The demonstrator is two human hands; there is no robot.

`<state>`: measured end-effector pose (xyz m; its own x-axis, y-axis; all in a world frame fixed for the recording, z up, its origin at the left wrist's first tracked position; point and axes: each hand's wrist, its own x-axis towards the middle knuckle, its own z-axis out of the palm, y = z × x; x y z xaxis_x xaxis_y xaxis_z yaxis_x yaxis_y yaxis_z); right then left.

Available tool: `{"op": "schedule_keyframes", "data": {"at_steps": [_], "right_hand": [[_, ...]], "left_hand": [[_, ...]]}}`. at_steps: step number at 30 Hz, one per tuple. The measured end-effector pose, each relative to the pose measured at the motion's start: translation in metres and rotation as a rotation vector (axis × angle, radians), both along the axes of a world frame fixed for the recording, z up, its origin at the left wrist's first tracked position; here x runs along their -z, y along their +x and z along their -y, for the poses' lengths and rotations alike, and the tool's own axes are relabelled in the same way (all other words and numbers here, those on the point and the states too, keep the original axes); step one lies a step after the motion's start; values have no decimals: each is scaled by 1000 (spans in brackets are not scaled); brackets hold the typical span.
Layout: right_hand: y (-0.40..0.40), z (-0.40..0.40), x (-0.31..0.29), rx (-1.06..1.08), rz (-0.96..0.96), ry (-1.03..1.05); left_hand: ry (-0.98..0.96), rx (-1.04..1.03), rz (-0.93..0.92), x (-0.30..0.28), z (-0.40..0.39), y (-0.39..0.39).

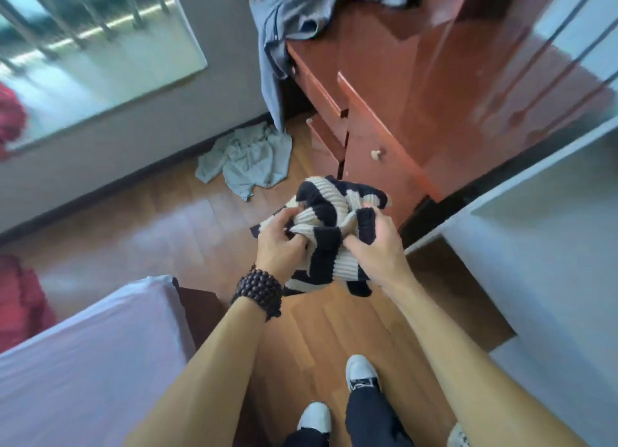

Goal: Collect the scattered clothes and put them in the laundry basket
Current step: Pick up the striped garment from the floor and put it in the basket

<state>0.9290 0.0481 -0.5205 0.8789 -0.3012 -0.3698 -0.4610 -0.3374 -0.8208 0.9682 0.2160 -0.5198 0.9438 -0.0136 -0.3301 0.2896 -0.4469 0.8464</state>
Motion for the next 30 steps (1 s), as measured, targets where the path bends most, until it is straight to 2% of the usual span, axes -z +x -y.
{"op": "schedule_keyframes", "data": {"at_steps": [5, 12, 16, 22, 30], "right_hand": [[-69, 24, -111, 175, 99, 2], [-202, 79, -204, 495, 206, -59], [-281, 103, -229, 673, 218, -64], [-435, 142, -231, 975, 180, -128], [-592, 174, -218, 1122, 129, -85]], "left_hand": [[-41, 168, 116, -116, 39, -50], [-71, 529, 275, -202, 114, -142], [-115, 697, 259, -218, 162, -196], [-168, 968, 157, -215, 243, -325], [-154, 1160, 47, -187, 305, -472]]}}
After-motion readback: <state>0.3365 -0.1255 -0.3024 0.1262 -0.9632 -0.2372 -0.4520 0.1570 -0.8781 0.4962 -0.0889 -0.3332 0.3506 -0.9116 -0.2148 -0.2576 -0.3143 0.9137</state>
